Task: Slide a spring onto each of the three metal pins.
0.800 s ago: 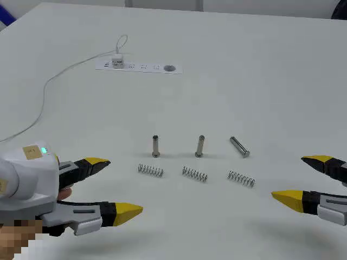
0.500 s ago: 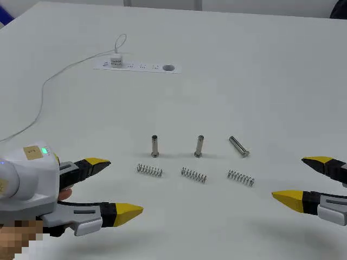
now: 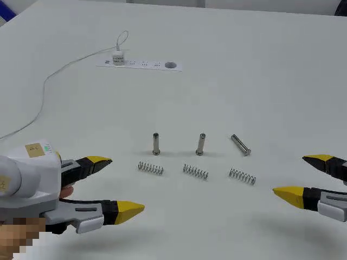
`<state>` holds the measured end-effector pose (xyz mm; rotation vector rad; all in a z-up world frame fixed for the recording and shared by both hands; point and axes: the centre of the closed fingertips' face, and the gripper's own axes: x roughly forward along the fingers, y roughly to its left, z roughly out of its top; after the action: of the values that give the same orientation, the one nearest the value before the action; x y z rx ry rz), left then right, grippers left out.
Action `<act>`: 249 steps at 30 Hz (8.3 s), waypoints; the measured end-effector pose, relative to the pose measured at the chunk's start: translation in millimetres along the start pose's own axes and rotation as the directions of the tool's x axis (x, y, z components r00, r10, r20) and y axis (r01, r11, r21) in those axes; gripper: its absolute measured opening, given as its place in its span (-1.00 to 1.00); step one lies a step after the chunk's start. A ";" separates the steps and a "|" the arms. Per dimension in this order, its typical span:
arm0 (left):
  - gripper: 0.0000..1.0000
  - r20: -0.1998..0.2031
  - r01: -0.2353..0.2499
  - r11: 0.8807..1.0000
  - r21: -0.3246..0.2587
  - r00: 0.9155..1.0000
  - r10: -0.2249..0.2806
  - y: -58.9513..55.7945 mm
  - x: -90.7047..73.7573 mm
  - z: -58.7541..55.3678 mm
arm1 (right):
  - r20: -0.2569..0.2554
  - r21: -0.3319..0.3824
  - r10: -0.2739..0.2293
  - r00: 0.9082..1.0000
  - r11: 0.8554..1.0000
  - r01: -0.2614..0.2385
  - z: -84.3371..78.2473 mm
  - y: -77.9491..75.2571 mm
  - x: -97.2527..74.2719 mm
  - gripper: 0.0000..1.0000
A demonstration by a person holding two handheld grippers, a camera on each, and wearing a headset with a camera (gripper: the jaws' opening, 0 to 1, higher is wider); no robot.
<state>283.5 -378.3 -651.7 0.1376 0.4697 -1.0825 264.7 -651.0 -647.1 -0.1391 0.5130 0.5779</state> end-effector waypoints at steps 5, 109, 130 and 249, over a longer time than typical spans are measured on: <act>0.49 0.001 -0.006 1.000 -0.001 1.000 0.006 0.5 -0.6 0.2 | -0.003 0.000 0.003 1.000 1.000 -0.003 1.3 -0.3 2.1 0.31; 0.45 0.026 -0.009 1.000 -0.005 1.000 0.009 -4.5 -5.0 9.9 | -0.426 0.059 -0.097 0.899 0.989 0.135 16.1 -47.0 144.7 -0.81; 0.42 0.044 -0.010 1.000 0.019 0.999 0.009 -4.5 -4.3 22.3 | -0.373 0.096 -0.125 0.919 0.980 0.173 33.2 -39.5 120.6 -0.83; 0.41 -0.003 0.036 0.992 0.121 0.999 -0.036 -28.1 -6.4 35.8 | -0.374 -0.145 0.142 0.916 0.967 -0.209 -31.8 22.8 69.5 -0.77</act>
<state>267.2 -398.2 -613.6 0.2369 0.4088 -1.1465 288.4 -606.7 -709.1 -0.3818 0.8370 0.7828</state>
